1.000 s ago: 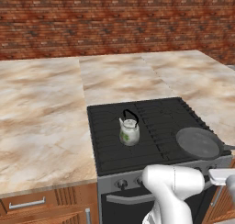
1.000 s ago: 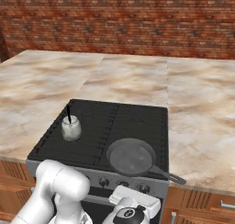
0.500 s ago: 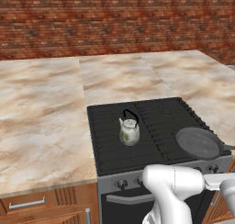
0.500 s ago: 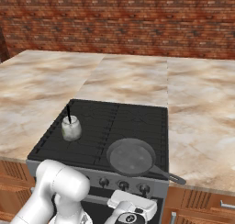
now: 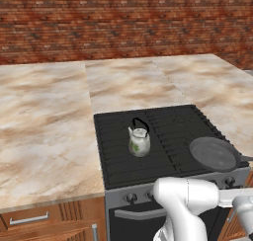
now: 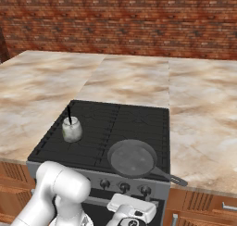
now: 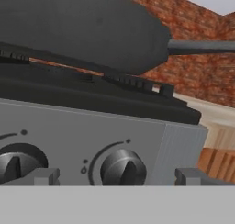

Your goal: Pick the pan from the cabinet and place it on the stove. Then turn on the stove burner for the pan.

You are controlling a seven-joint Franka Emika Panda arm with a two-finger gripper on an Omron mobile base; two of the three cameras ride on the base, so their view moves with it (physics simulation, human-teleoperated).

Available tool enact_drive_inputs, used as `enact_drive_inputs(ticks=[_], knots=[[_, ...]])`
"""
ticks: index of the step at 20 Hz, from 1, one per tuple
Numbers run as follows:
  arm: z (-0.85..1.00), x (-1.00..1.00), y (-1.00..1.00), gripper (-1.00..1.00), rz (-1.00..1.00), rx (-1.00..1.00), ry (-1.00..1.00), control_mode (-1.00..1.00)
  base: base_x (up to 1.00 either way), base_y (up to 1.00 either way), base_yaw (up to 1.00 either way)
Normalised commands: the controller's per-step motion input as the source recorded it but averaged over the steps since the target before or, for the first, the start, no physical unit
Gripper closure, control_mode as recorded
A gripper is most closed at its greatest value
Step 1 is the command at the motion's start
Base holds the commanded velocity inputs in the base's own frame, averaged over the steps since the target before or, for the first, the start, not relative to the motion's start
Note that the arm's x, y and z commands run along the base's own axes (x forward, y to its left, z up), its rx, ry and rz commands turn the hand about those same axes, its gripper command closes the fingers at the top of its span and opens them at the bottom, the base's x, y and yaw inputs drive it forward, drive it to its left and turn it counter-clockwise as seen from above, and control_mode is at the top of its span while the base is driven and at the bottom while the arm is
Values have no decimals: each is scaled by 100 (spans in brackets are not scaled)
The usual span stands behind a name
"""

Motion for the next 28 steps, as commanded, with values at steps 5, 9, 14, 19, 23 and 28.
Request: enact_drive_inputs(ticks=[5, 9, 14, 19, 23, 28], knots=[[-4, 0, -7, -100, 3, 0, -5, -100, 0, 0, 0], [-6, 0, -14, -100, 3, 0, -5, -100, 0, 0, 0], [-12, 0, -11, -100, 3, 0, -2, -100, 0, 0, 0], [-17, 0, -11, -100, 3, 0, 0, -100, 0, 0, 0], [-18, 0, -22, -100, 4, 0, -2, -100, 0, 0, 0], [-13, 0, -27, -100, 4, 0, -3, -100, 0, 0, 0]])
